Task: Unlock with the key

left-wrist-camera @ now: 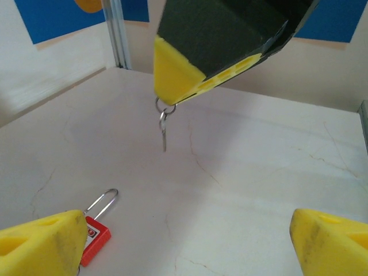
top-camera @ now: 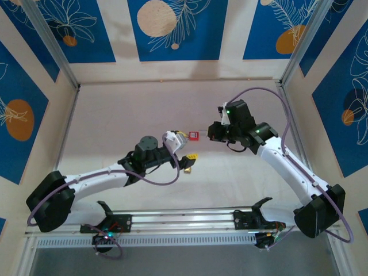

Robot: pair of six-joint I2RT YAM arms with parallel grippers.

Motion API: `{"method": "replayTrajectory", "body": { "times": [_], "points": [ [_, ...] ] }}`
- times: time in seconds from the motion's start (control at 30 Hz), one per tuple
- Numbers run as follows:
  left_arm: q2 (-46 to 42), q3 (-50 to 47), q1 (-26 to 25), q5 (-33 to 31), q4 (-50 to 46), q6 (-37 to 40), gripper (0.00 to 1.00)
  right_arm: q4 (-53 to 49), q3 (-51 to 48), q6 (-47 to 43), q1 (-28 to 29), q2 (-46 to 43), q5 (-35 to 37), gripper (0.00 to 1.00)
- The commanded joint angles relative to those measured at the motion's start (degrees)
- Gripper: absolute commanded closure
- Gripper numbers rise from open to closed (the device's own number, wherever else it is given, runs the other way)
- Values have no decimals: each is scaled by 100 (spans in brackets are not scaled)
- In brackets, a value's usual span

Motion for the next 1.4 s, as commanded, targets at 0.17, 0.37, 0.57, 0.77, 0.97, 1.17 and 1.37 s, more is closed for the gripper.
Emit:
{"method": "replayTrajectory", "body": {
  "times": [0.17, 0.37, 0.57, 0.77, 0.97, 1.17, 1.37],
  "points": [
    [293, -70, -106, 309, 827, 933, 16, 424, 28, 304, 414, -126, -221, 100],
    [706, -9, -112, -29, 1224, 931, 26, 523, -153, 339, 440, -381, -386, 100],
    [1234, -27, -108, -271, 2123, 645, 33, 547, -254, 395, 407, -512, -553, 100],
    [1484, -26, -108, -481, 2709, 453, 45, 594, -410, 490, 408, -595, -632, 100],
    [1358, -100, -110, -310, 2699, 364, 52, 624, -472, 500, 373, -595, -641, 100],
    [1349, -174, -115, -221, 2722, 307, 64, 699, -477, 526, 361, -560, -699, 100],
    [1367, -211, -109, -151, 2749, 274, 72, 710, -516, 534, 347, -560, -717, 100]
  ]
}}
